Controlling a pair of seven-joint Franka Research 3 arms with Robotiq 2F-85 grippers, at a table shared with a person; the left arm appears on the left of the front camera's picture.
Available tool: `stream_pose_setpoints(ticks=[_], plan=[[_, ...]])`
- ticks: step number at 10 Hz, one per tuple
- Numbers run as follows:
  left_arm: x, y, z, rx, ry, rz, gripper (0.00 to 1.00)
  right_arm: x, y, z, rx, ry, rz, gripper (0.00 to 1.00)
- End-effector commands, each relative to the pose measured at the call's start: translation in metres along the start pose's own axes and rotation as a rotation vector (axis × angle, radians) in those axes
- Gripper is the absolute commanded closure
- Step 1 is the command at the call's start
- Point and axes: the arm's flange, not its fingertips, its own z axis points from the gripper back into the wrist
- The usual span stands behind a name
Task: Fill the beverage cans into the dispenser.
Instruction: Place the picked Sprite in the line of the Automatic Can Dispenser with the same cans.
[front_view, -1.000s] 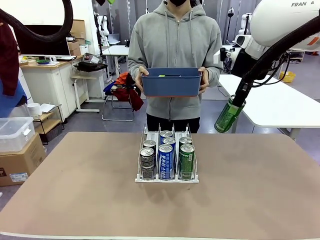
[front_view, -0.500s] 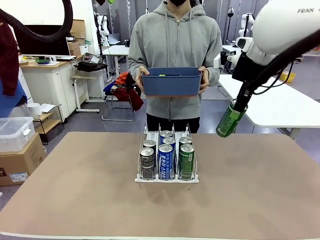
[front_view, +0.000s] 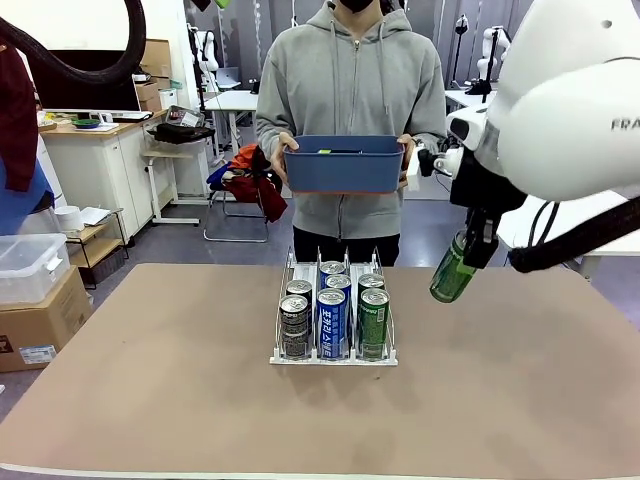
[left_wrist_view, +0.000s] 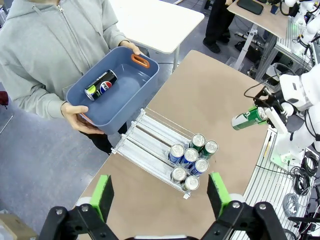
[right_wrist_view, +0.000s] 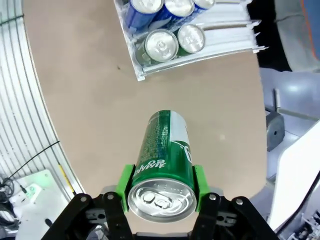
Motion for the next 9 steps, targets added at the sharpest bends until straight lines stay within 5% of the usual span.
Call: stream_pose_setpoints(ticks=[1, 9], plan=[[0.001, 0.001, 0.003, -0.006, 0.002, -0.001, 0.0, 0.007, 0.017, -0.001, -0.035, -0.035, -0.017, 1.0], [0.001, 0.001, 0.003, -0.006, 0.002, -0.001, 0.0, 0.051, 0.043, -0.016, 0.156, -0.041, -0.07, 1.0]])
